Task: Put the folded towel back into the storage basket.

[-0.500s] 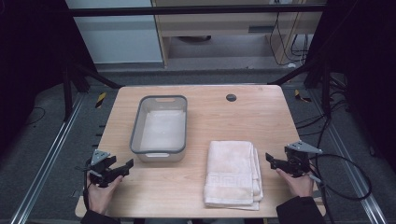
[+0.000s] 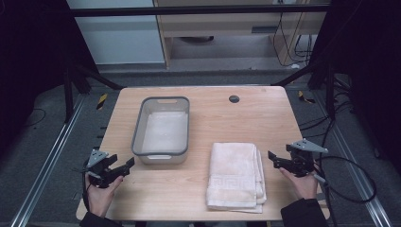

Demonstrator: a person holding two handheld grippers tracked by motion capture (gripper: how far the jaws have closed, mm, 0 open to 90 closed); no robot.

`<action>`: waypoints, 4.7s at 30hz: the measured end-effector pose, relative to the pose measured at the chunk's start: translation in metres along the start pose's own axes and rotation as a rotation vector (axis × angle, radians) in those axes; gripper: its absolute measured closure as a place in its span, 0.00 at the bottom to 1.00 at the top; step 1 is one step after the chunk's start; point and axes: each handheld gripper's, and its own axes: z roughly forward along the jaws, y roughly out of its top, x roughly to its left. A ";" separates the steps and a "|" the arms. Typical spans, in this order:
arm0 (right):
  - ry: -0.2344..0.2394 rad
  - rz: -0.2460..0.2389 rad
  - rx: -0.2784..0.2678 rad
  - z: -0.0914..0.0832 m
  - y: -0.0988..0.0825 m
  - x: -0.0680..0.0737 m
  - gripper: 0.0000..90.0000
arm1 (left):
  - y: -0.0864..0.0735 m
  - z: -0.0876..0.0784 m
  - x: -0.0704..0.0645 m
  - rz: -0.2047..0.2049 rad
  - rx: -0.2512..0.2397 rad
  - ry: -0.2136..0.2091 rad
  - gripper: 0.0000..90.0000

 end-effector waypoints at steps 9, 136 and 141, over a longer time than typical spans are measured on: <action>0.021 -0.004 -0.045 -0.007 0.013 0.002 0.25 | 0.017 -0.005 -0.009 0.013 -0.040 -0.027 0.26; 0.161 -0.066 0.124 0.046 0.018 0.044 0.30 | -0.028 0.073 -0.228 0.400 0.217 -0.440 0.26; 0.159 -0.062 0.165 0.053 0.013 0.045 0.30 | -0.032 0.078 -0.232 0.390 0.234 -0.443 0.28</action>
